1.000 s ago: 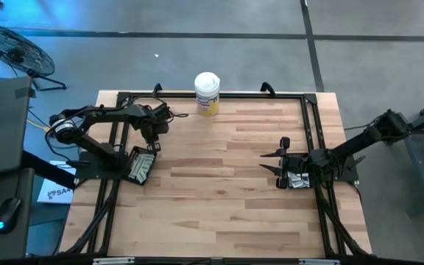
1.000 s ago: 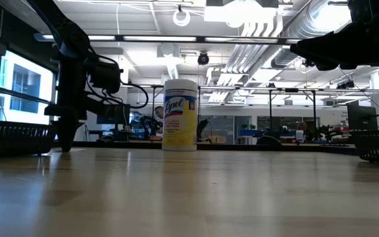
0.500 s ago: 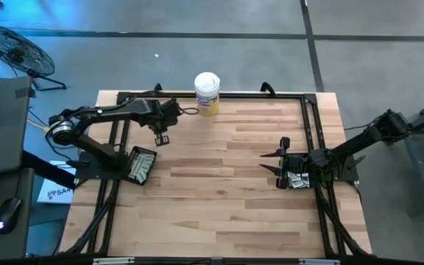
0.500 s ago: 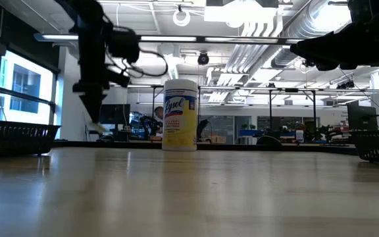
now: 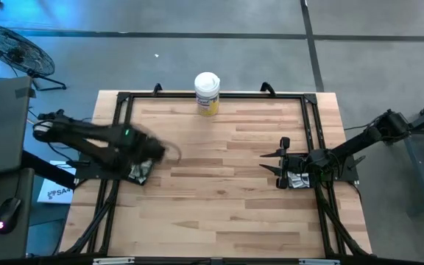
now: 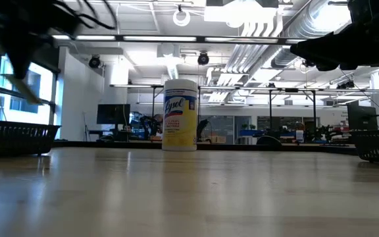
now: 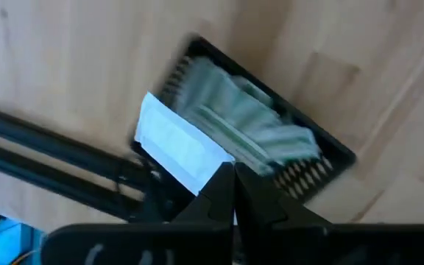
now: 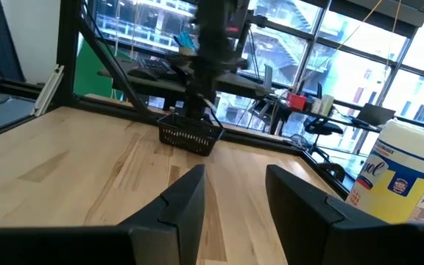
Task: Pick & Place First Aid Supplies
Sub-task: Put the bandage into the left black basket
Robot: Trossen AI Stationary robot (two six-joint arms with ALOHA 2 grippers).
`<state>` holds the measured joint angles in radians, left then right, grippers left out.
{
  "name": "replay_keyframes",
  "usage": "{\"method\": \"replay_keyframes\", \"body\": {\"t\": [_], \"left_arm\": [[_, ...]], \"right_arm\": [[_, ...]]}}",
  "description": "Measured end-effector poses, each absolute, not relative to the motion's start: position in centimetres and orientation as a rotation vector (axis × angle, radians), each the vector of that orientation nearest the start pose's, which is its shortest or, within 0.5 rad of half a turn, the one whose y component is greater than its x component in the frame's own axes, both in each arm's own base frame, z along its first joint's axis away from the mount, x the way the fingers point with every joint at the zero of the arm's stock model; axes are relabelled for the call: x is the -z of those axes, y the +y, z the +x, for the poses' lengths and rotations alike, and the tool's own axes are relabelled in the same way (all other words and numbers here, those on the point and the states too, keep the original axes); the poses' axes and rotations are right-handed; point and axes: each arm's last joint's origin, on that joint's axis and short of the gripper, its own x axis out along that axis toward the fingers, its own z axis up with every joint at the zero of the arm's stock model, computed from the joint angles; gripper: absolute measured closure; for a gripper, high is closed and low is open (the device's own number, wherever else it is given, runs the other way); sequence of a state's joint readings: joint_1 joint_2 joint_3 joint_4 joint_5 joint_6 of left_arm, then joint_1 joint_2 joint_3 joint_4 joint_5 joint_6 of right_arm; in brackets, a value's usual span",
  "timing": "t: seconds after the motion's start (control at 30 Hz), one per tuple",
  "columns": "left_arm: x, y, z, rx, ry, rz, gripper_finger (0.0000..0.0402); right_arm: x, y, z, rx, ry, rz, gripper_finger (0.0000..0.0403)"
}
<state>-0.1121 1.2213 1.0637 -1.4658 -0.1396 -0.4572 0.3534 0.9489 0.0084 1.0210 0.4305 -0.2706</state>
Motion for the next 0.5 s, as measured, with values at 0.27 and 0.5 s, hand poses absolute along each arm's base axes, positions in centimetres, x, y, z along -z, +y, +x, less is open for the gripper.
{"method": "replay_keyframes", "body": {"t": [0.27, 0.5], "left_arm": [[-22.6, -7.5, 15.3, -0.327, 1.519, -0.096, 0.0401], [-19.3, -7.1, 14.5, -0.386, 1.486, -0.020, 0.0401]], "right_arm": [[-16.2, 4.2, 14.8, 0.085, -0.055, -0.243, 0.0265], [-16.1, 4.2, 14.8, 0.084, -0.048, -0.246, 0.0265]]}}
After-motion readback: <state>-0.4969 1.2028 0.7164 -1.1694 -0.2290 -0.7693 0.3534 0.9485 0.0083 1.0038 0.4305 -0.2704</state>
